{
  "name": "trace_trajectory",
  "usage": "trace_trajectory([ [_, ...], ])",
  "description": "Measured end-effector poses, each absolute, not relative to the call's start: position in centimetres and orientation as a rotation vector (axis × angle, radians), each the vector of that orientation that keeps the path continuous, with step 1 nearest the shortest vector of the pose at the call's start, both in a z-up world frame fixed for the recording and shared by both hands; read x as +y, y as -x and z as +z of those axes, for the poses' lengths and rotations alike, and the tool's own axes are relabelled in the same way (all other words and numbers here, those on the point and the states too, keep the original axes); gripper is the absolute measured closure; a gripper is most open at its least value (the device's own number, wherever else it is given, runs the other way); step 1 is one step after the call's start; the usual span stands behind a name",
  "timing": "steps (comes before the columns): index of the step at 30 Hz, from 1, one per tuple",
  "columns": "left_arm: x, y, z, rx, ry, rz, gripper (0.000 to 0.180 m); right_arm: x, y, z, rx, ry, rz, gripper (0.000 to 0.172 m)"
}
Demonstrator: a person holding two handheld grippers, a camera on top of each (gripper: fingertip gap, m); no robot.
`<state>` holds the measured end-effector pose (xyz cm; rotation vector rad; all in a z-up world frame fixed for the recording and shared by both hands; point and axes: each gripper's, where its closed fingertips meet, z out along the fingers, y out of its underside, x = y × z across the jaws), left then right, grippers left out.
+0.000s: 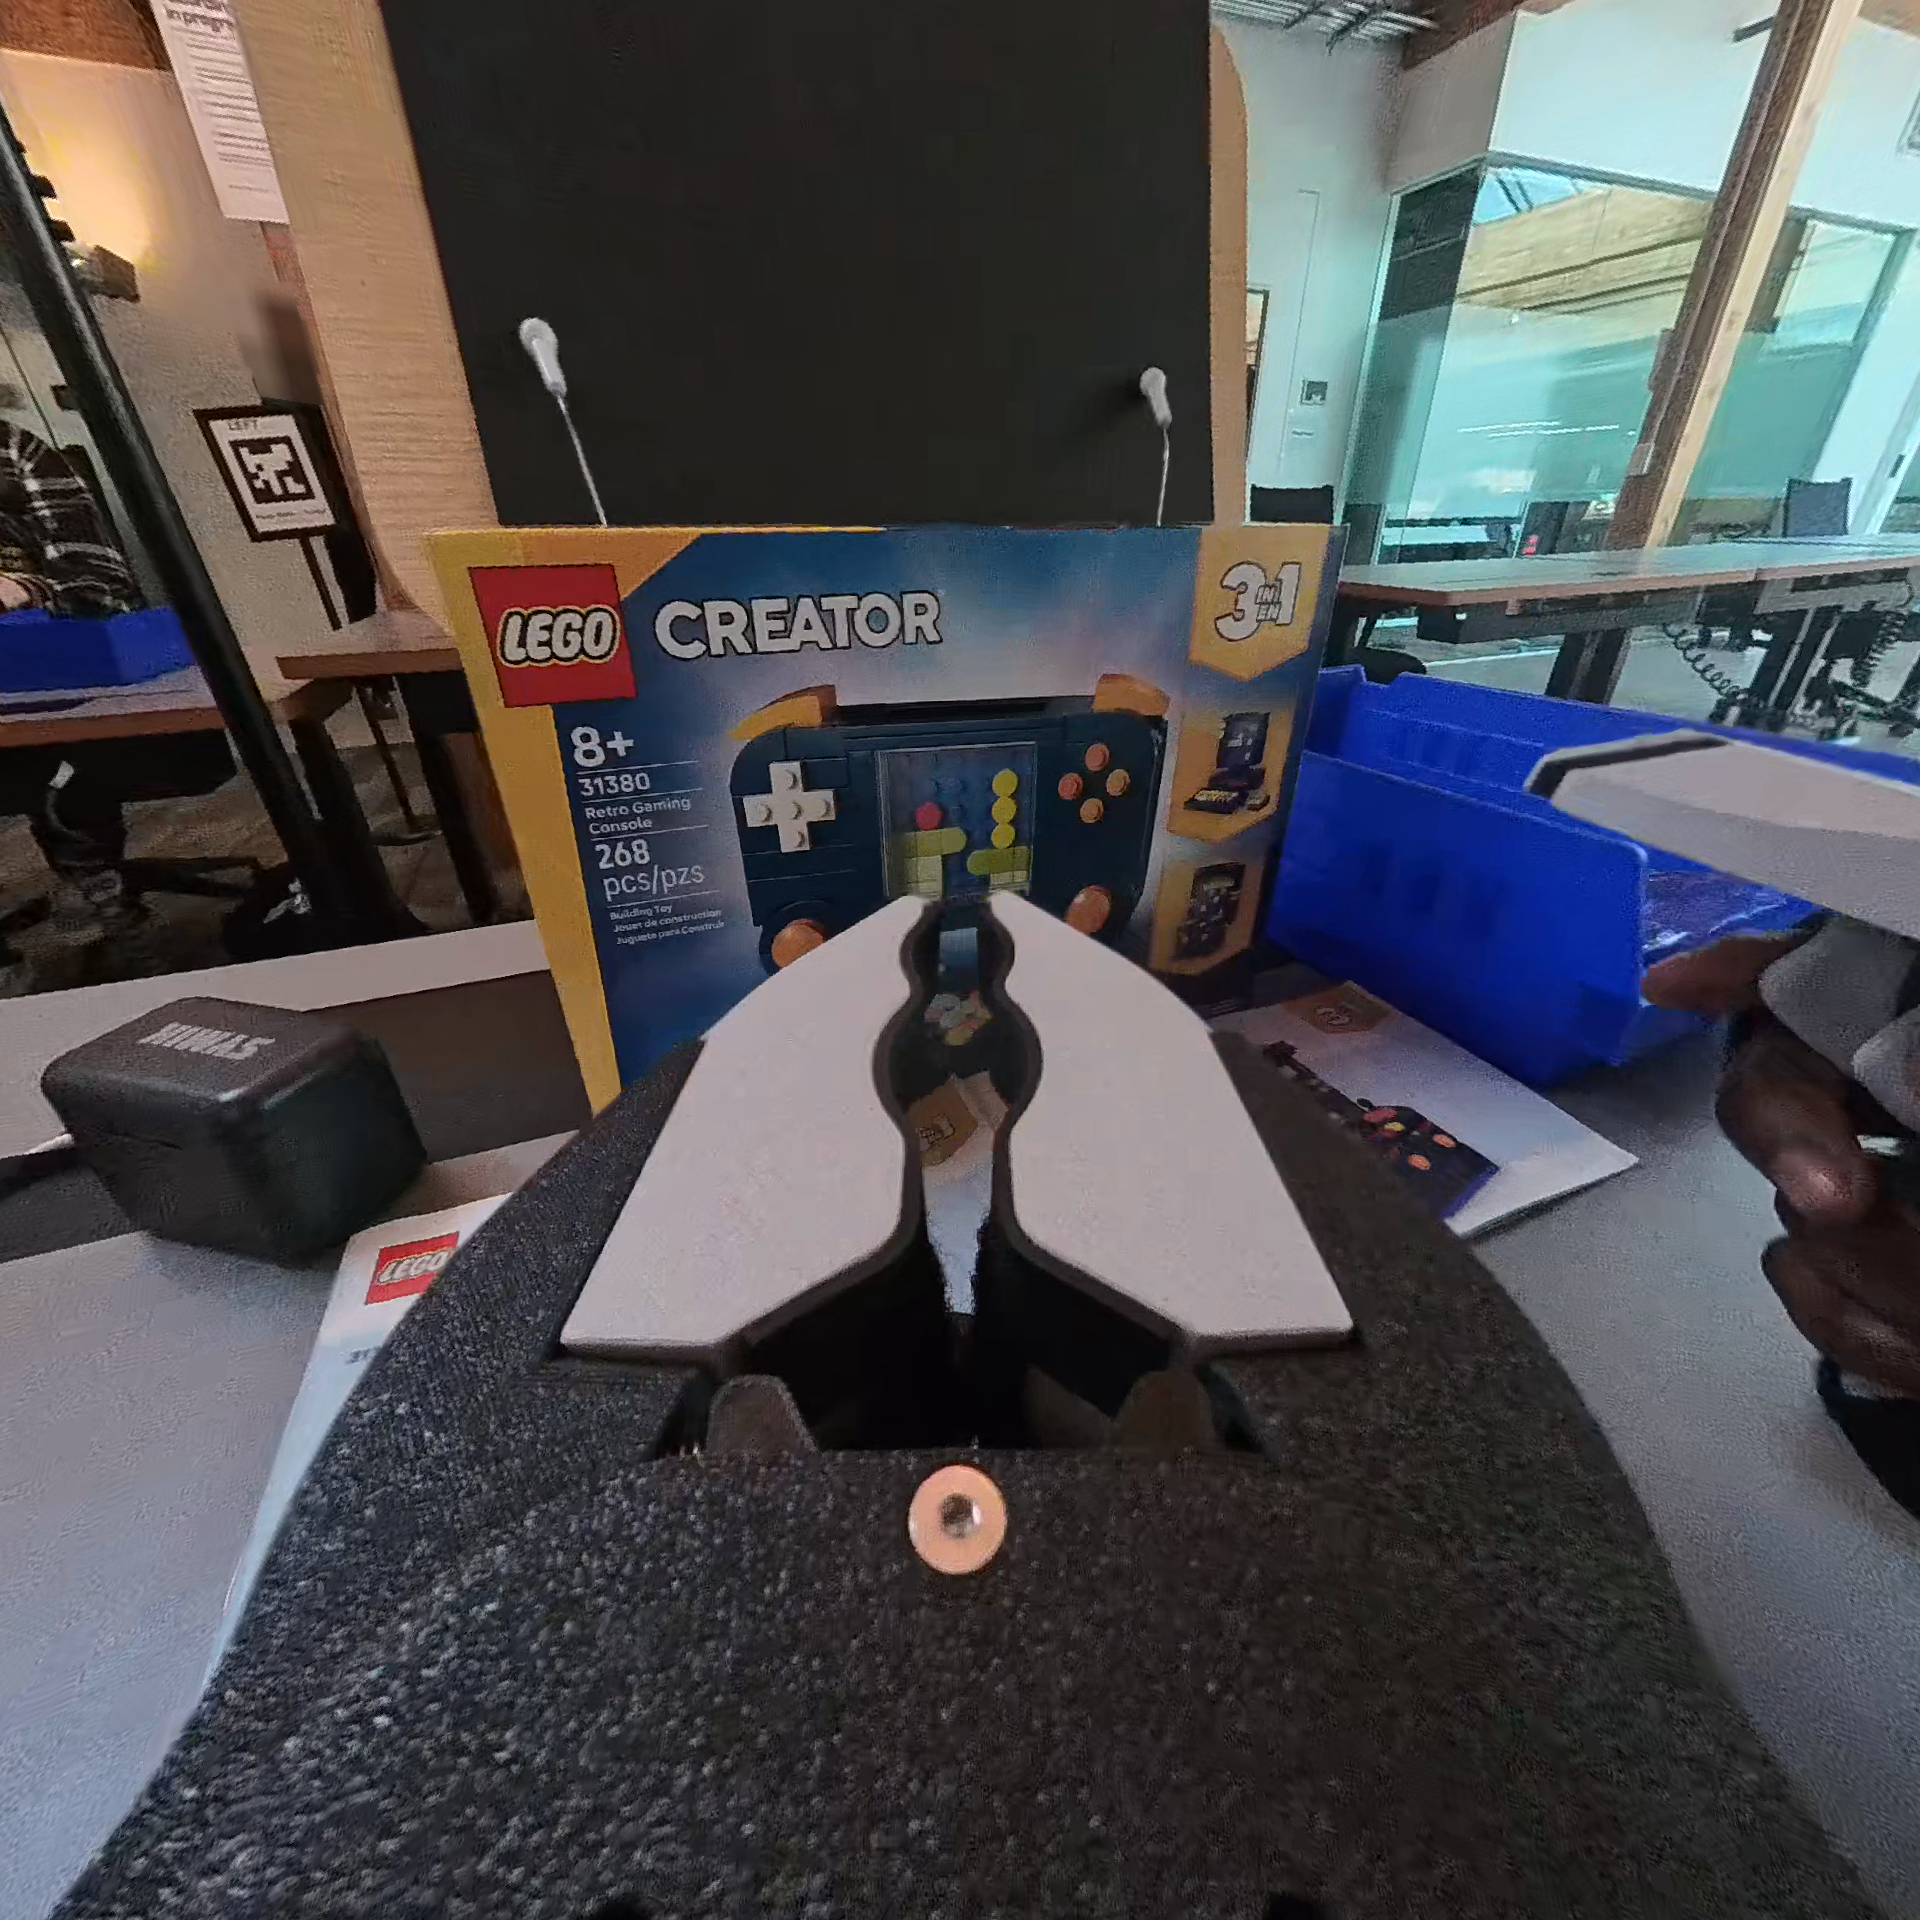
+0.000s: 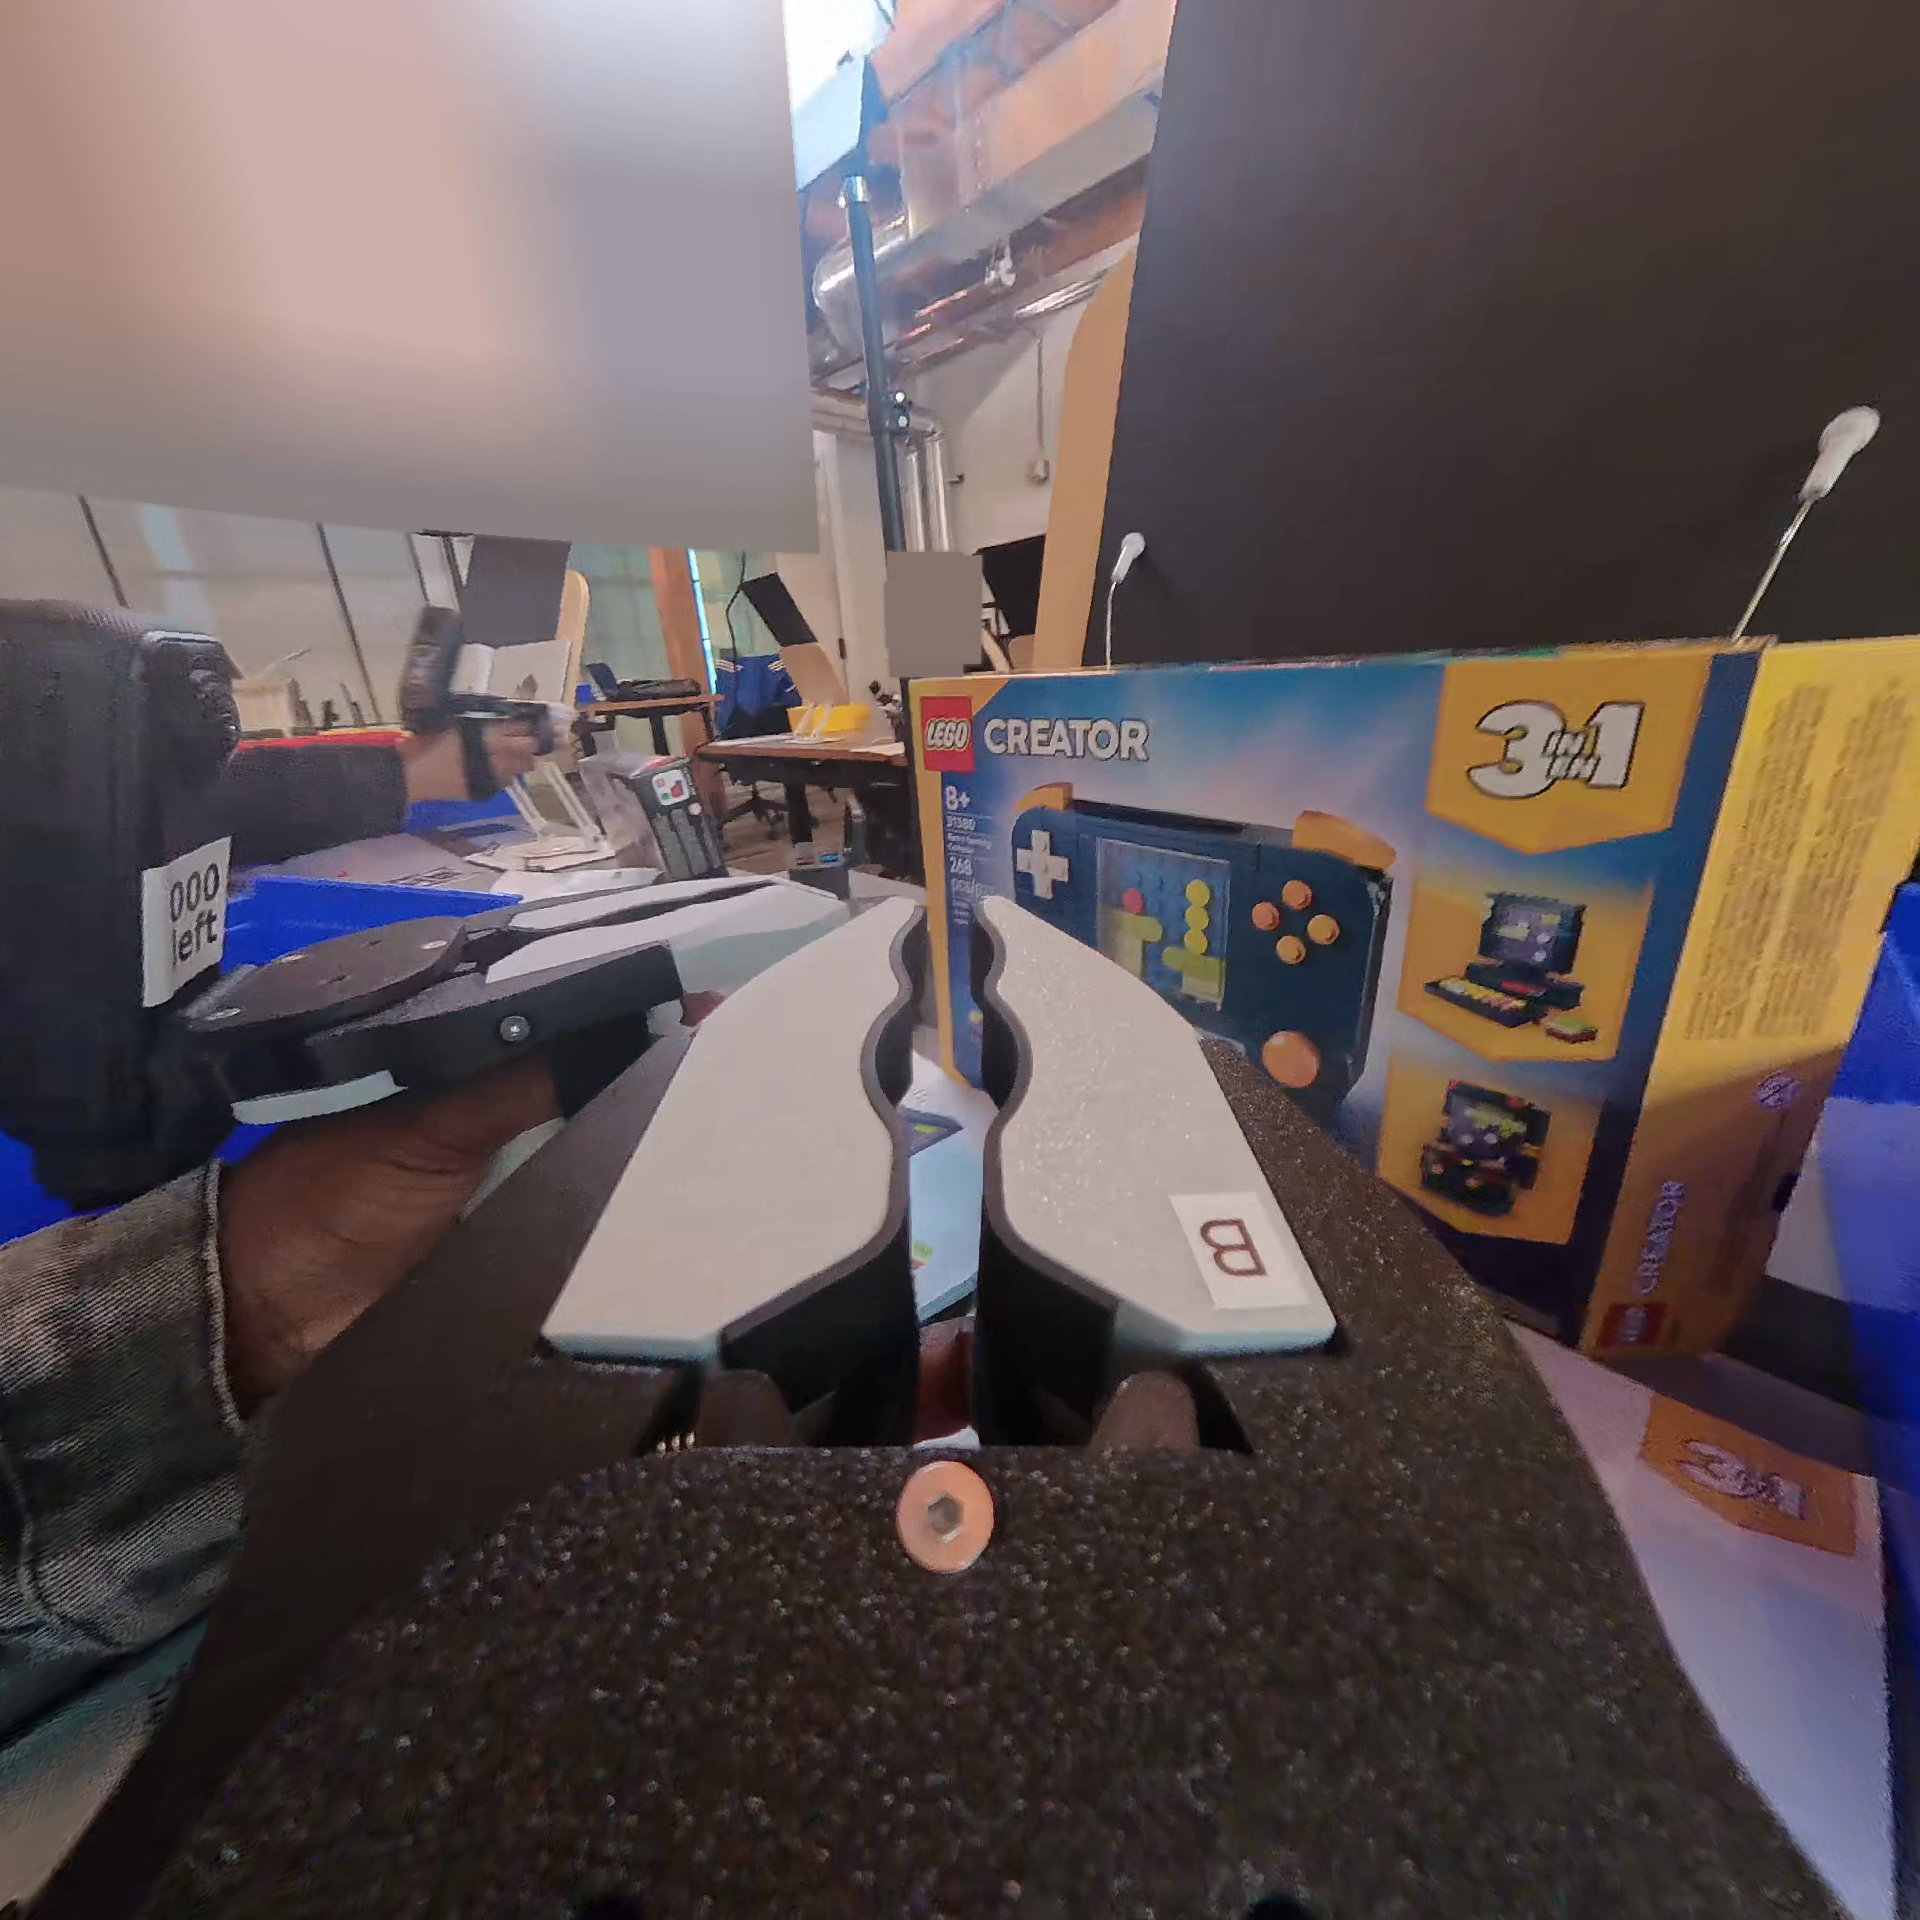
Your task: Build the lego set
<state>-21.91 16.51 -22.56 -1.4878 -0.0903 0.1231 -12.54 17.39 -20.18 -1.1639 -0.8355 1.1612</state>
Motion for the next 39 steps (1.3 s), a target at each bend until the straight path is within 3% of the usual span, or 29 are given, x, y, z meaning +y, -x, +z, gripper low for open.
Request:
trace_trajectory([
  [9,15.7,20.8,-19.4,0.065,1.556,-0.053,0.172,17.5,11.2,-17.5,-0.912,1.127,1.173,0.165],
  [15,13.2,19.1,-17.2,0.204,1.724,-0.177,0.166,15.8,9.5,-16.0,-1.267,1.157,1.034,0.159],
  [20,11.1,17.0,-14.9,0.31,1.714,-0.248,0.168,11.2,7.1,-18.4,-1.738,1.143,0.924,0.158],
  [25,10.0,15.8,-13.6,0.355,1.698,-0.318,0.17,13.2,3.9,-21.9,-1.849,1.479,0.789,0.161],
  [27,9.9,15.9,-13.8,0.372,1.728,-0.279,0.169,15.3,0.8,-25.1,-1.884,1.725,0.615,0.144],
  [29,9.9,16.2,-14.1,0.389,1.754,-0.217,0.167,16.7,-2.4,-28.1,-1.879,1.995,0.498,0.096],
  [31,10.1,16.4,-13.7,0.377,1.741,-0.176,0.167,18.0,-4.9,-30.4,-1.847,2.18,0.406,0.086],
  [39,9.5,14.0,-8.9,0.344,1.555,-0.171,0.164,19.3,-5.9,-34.7,-2.0,2.167,0.22,0.112],
])
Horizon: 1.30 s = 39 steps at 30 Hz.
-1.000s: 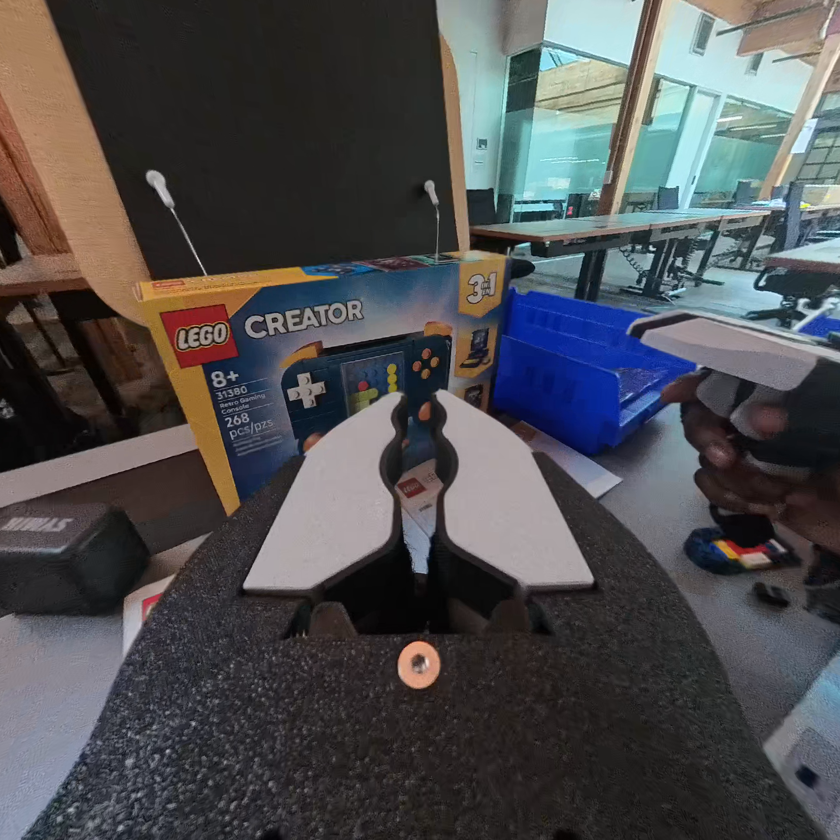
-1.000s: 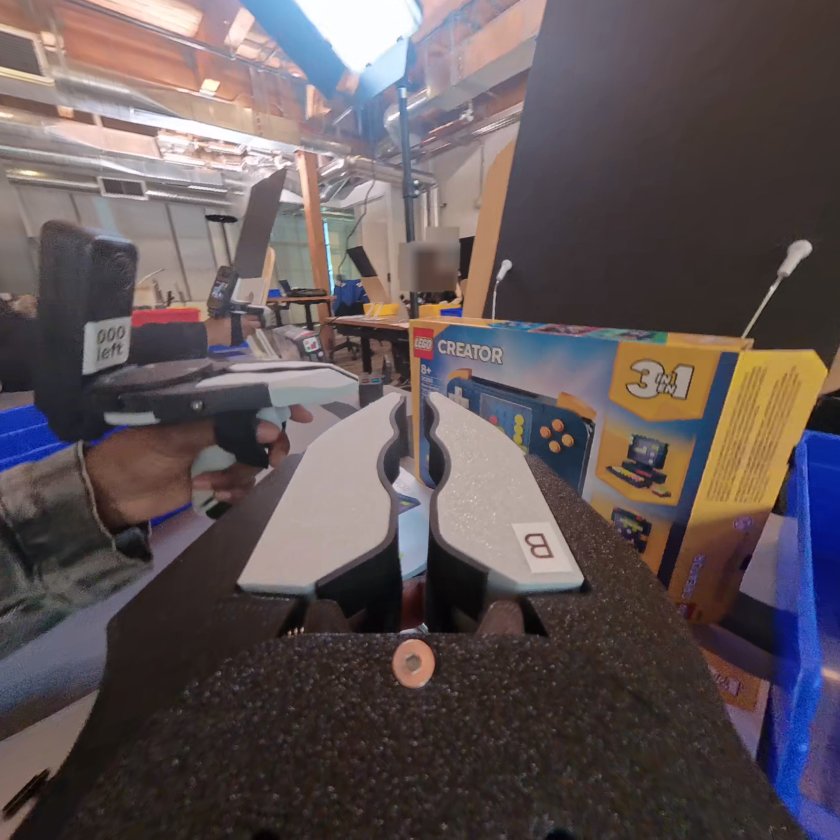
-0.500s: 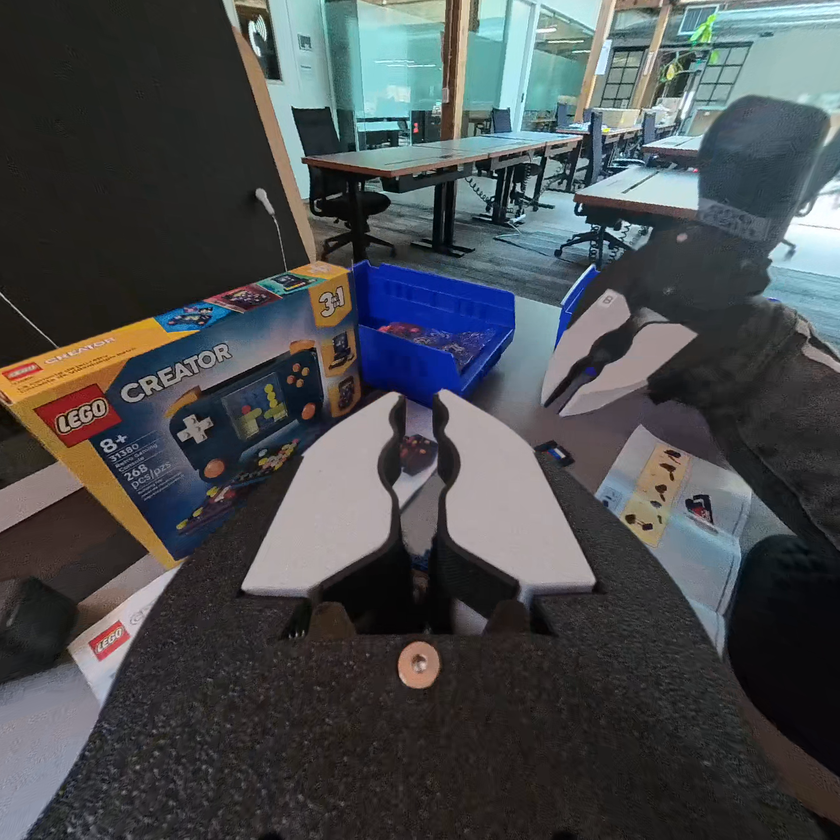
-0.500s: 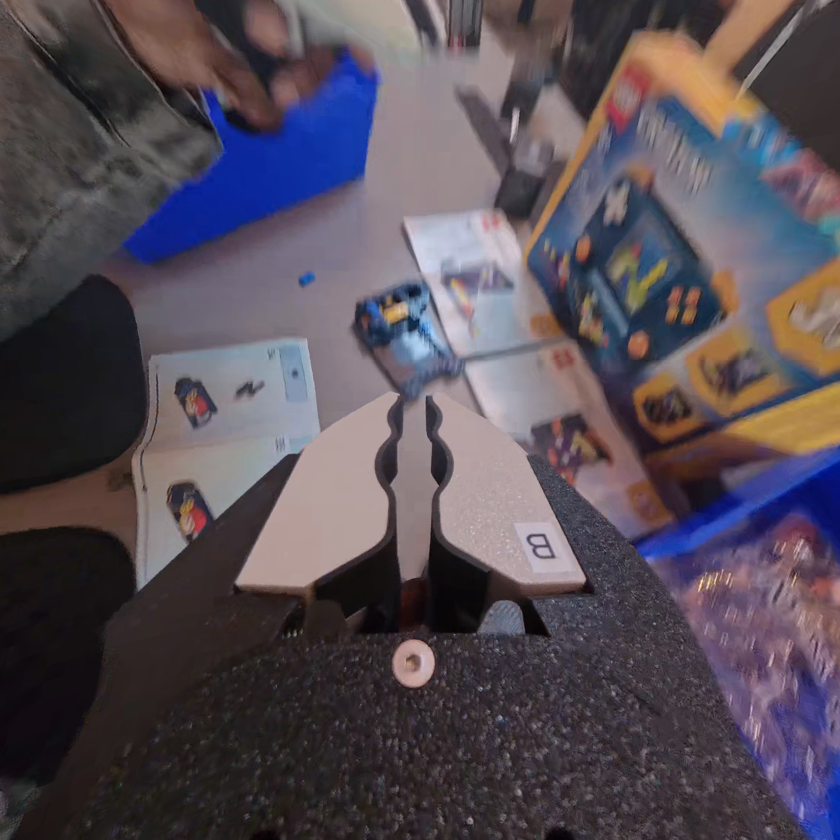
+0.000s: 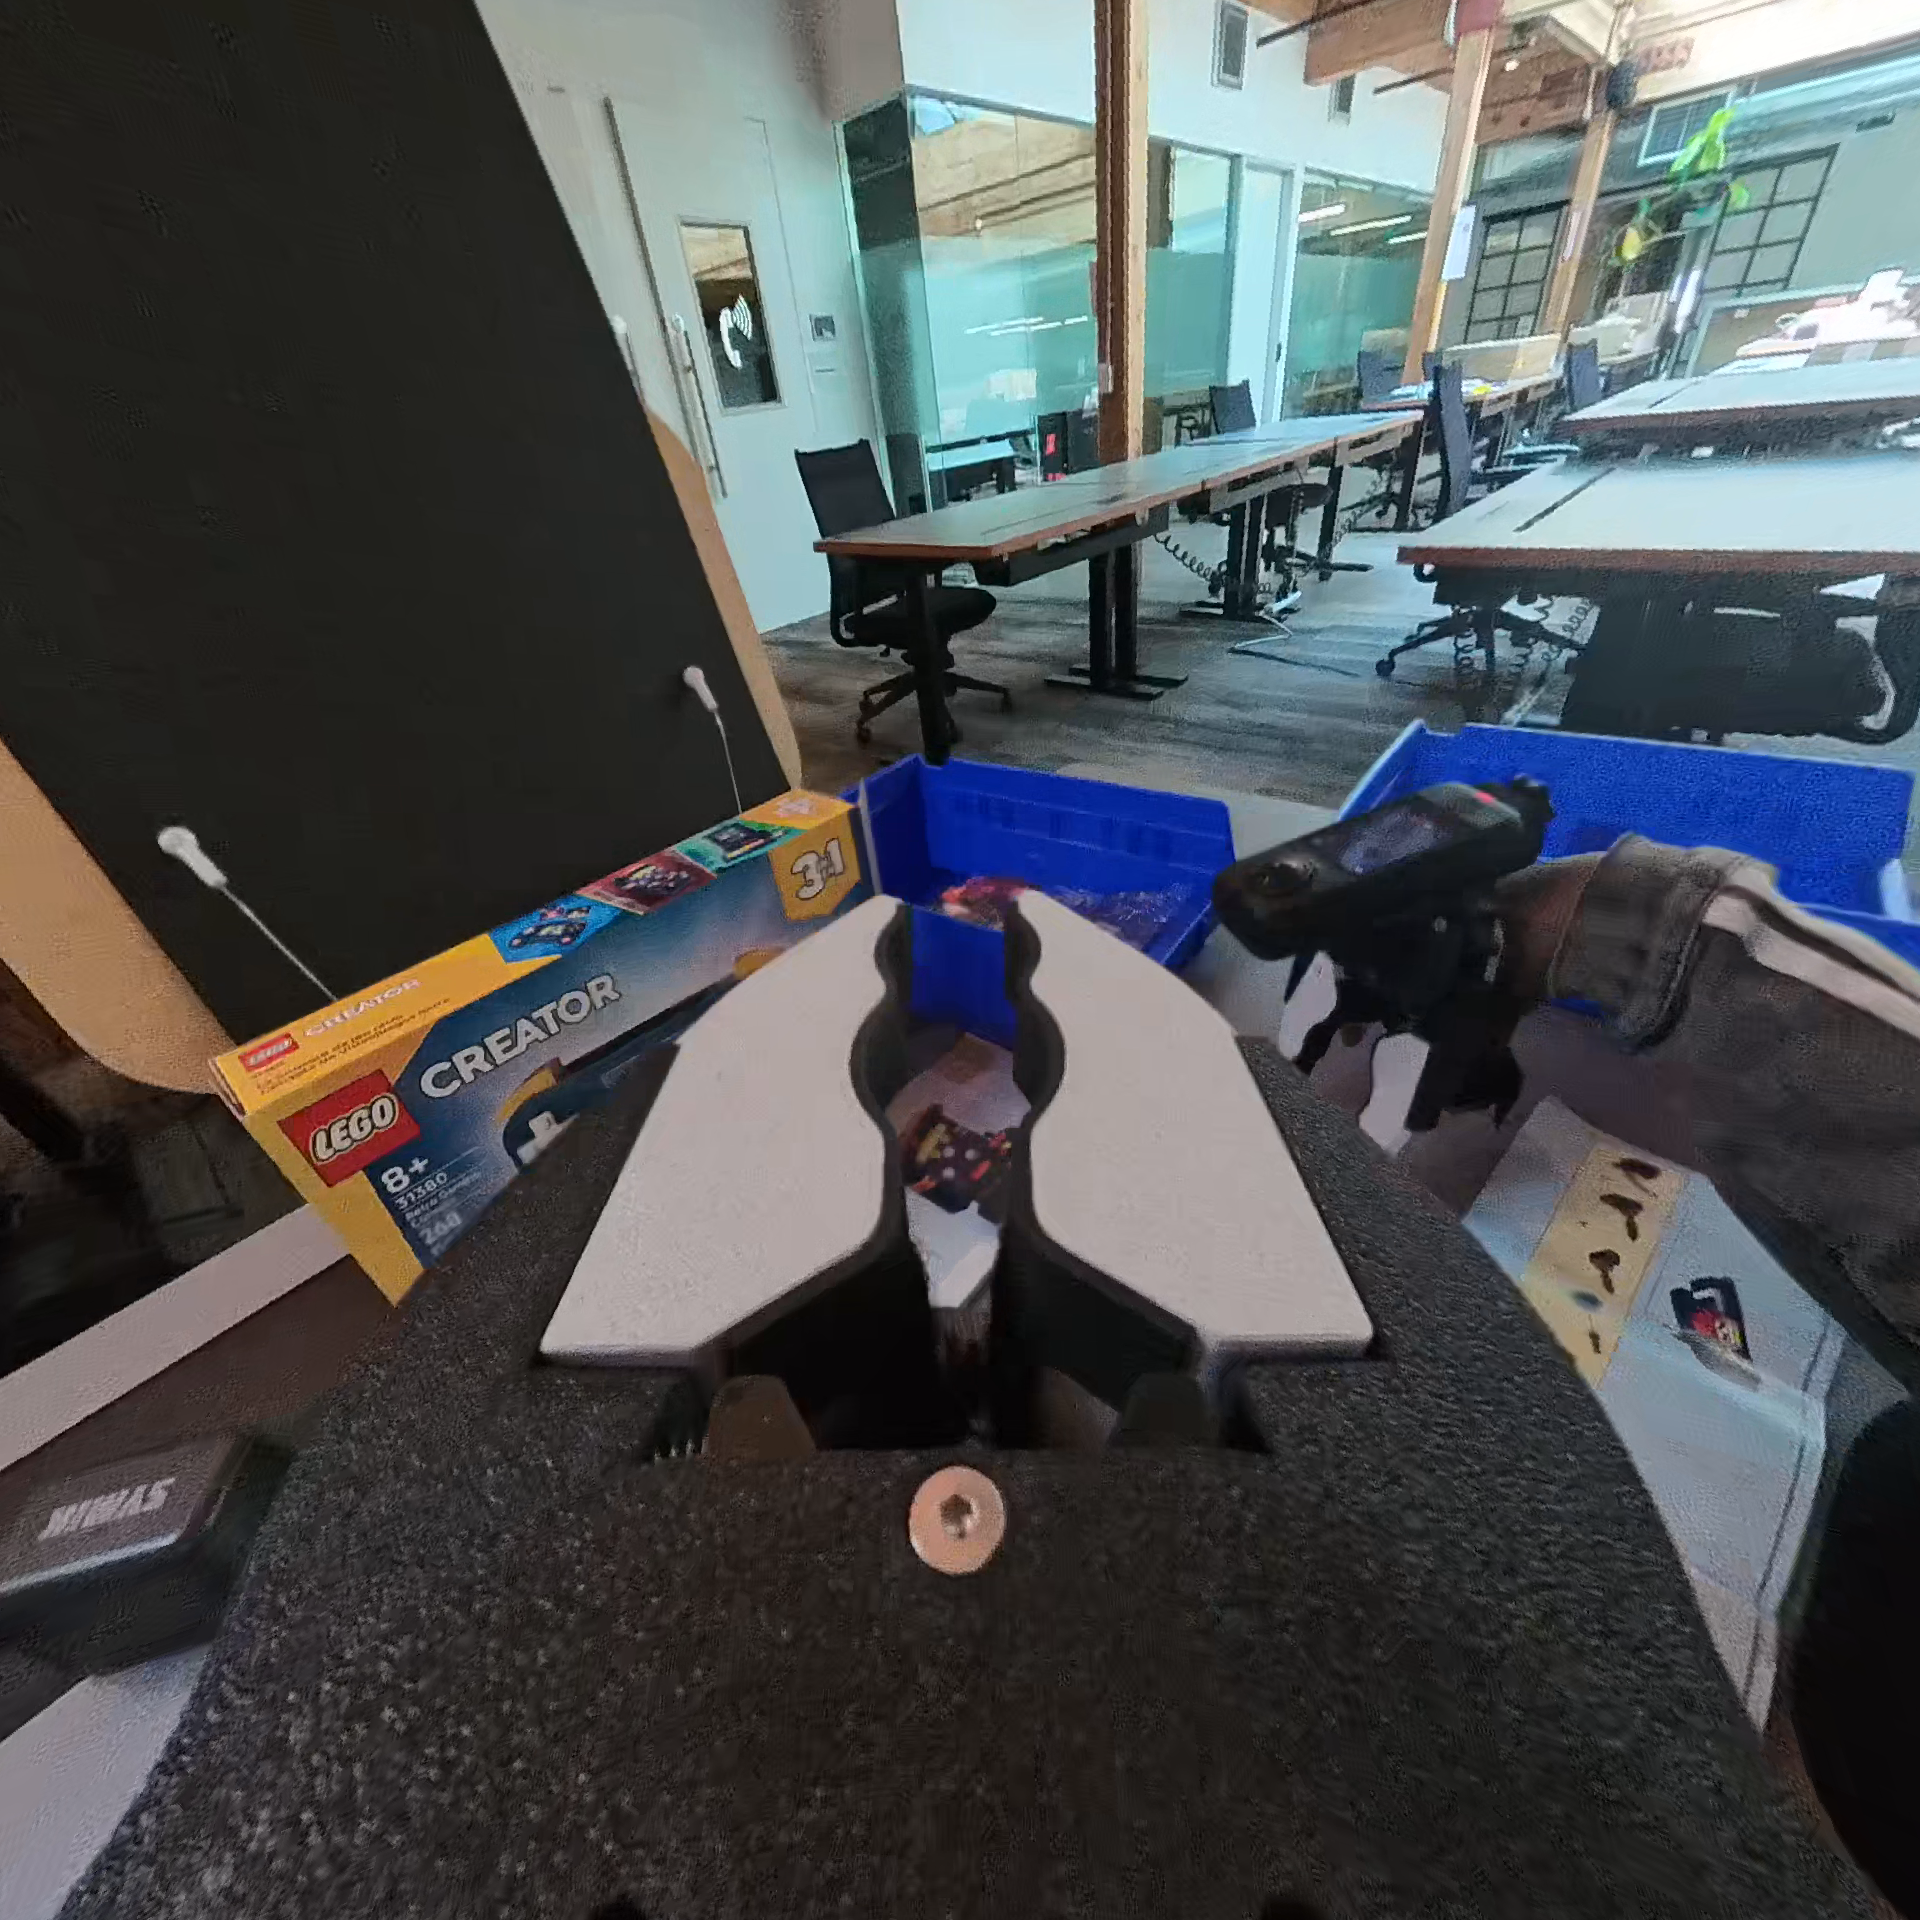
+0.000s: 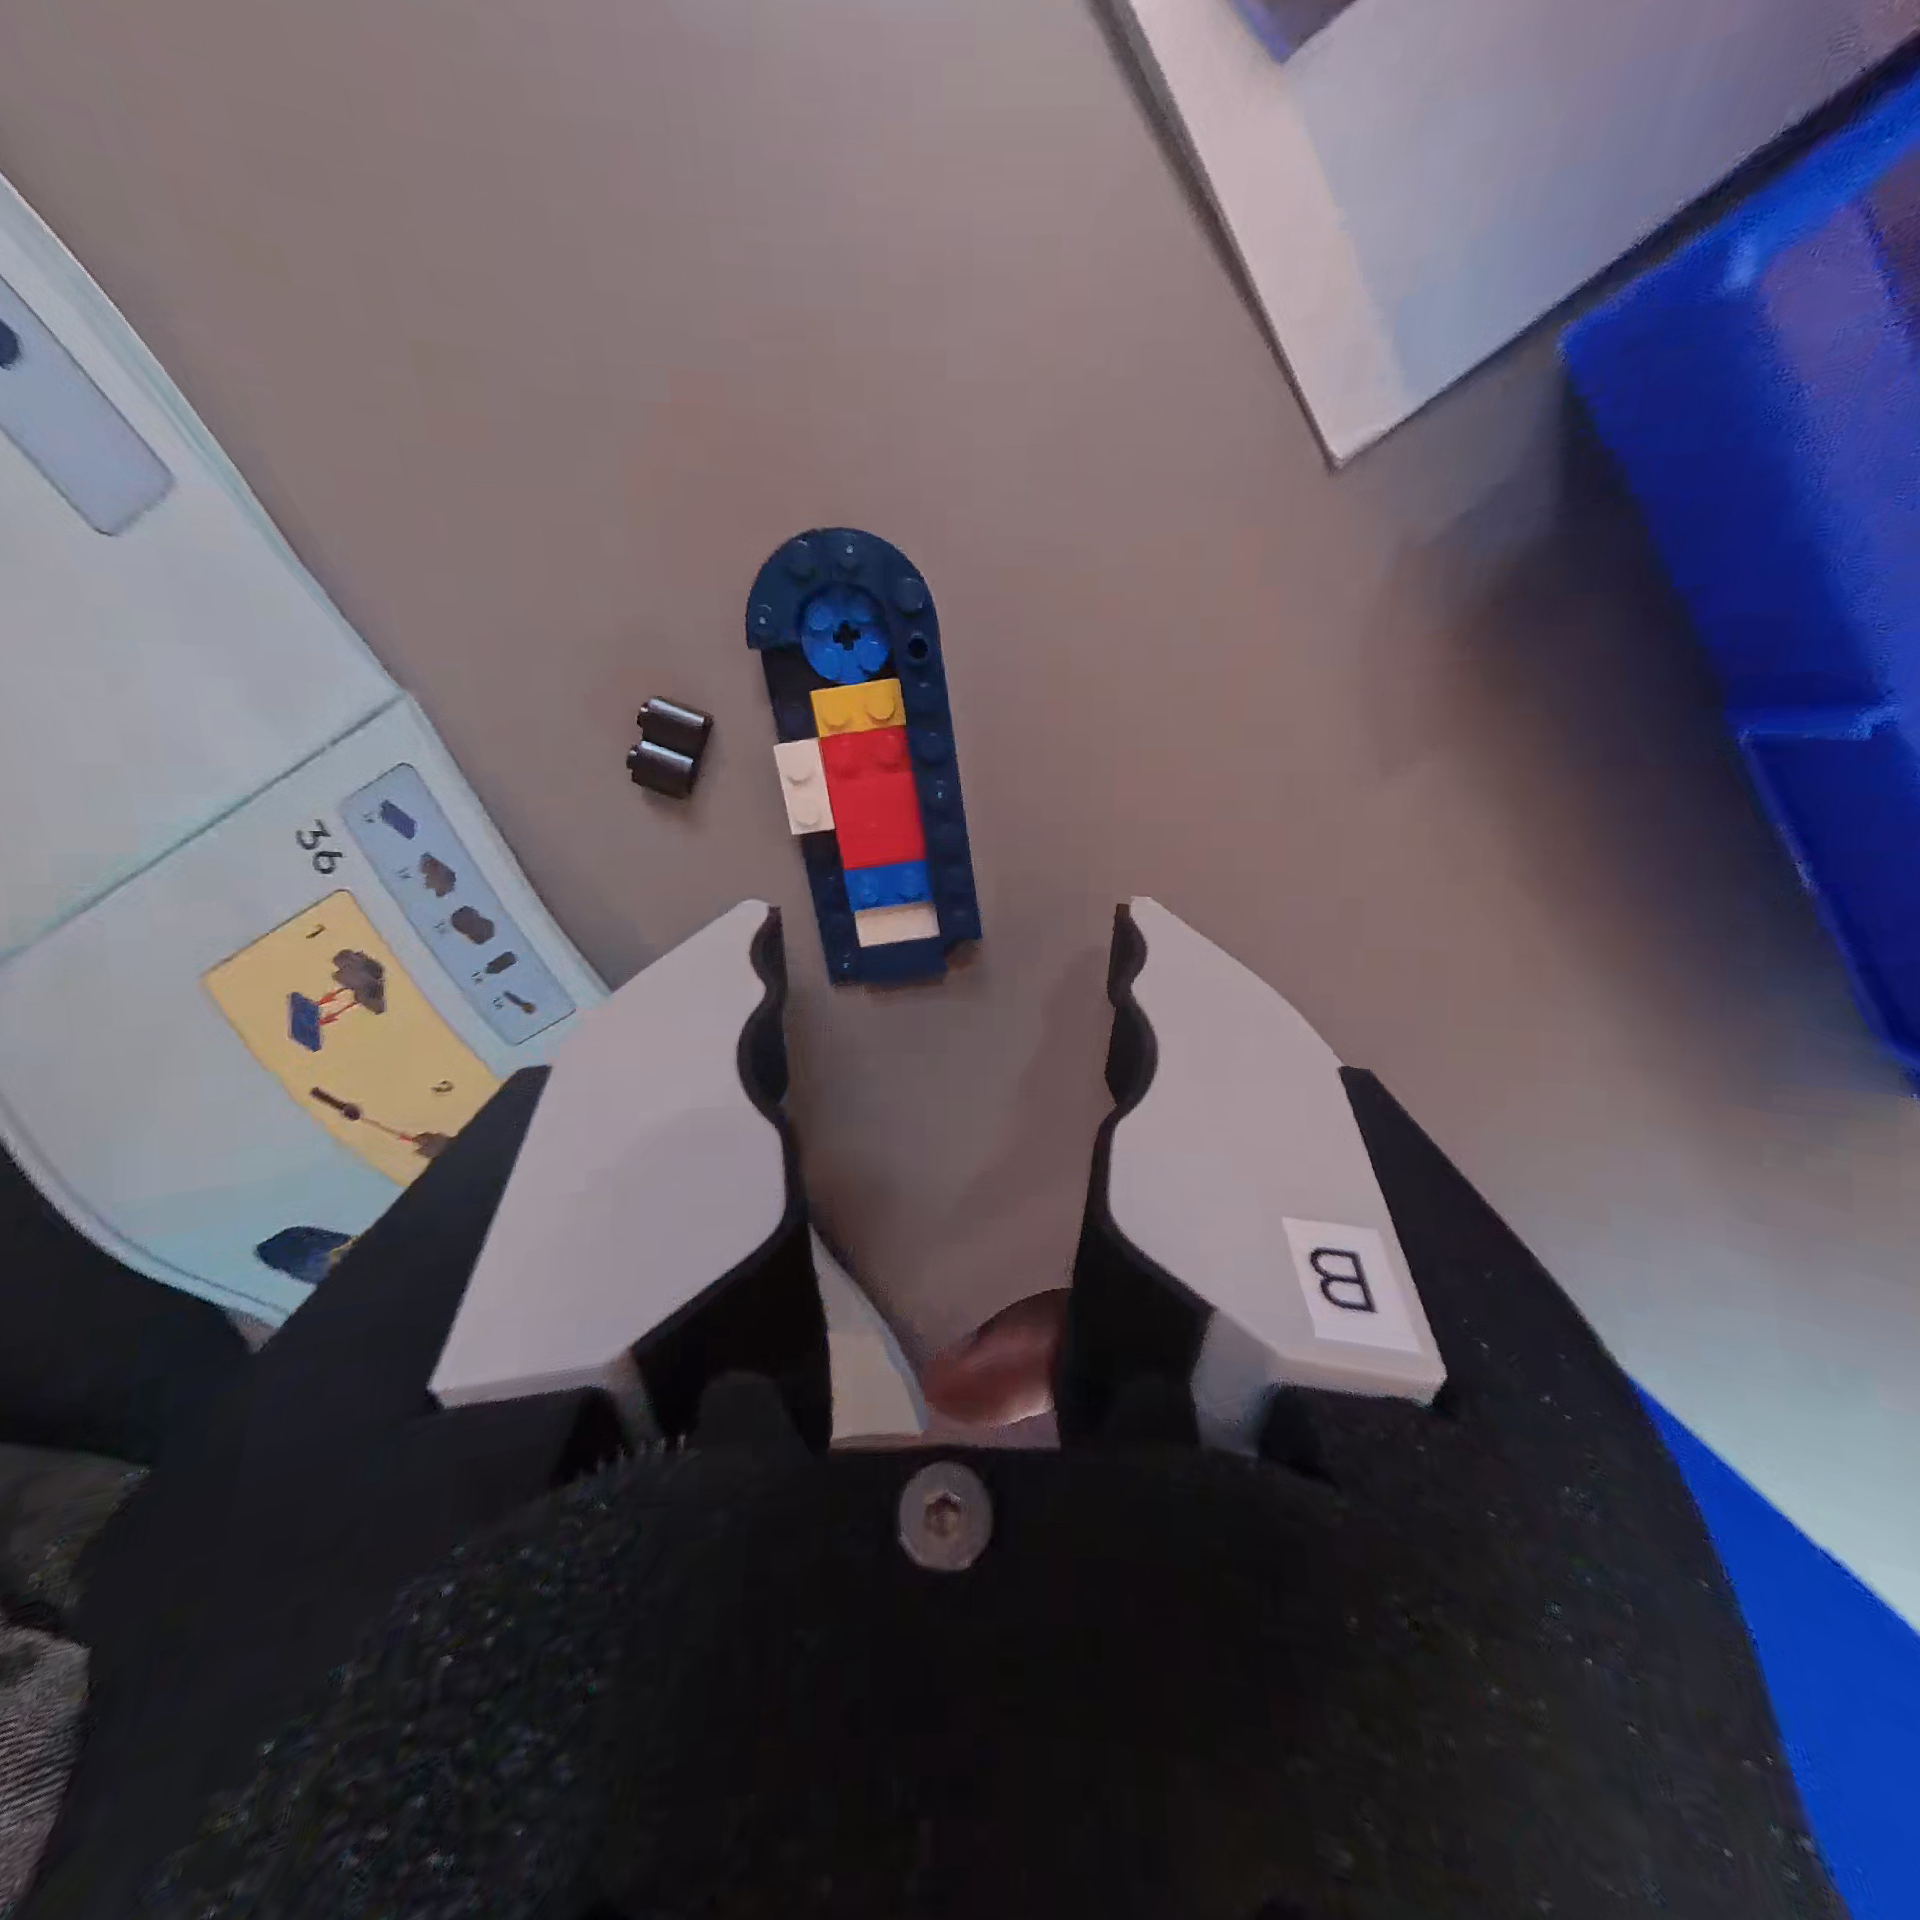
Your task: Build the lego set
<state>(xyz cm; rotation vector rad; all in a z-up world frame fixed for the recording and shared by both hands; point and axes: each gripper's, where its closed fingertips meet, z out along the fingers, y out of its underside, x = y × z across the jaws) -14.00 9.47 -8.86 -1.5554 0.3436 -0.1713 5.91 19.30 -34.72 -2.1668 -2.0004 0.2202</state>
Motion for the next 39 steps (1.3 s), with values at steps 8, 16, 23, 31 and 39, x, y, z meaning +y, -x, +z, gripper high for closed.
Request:
trace_trajectory([
  [8,10.0,12.6,-9.4,0.394,1.573,-0.157,0.157,19.5,-5.2,-36.3,-2.096,2.101,0.19,0.137],
  [16,10.1,10.6,-9.7,0.475,1.586,-0.214,0.158,20.1,-3.0,-36.0,-2.111,1.933,0.186,0.137],
  [23,10.0,10.7,-10.7,0.541,1.627,-0.129,0.158,19.3,-0.7,-36.0,-2.126,1.864,0.248,0.137],
  [31,10.5,11.6,-14.3,0.522,1.852,-0.165,0.157,18.7,1.1,-31.9,-1.971,1.879,0.351,0.127],
  [39,10.8,17.0,-14.4,0.284,1.925,0.112,0.153,14.6,1.3,-31.2,-2.135,1.83,0.575,0.162],
])
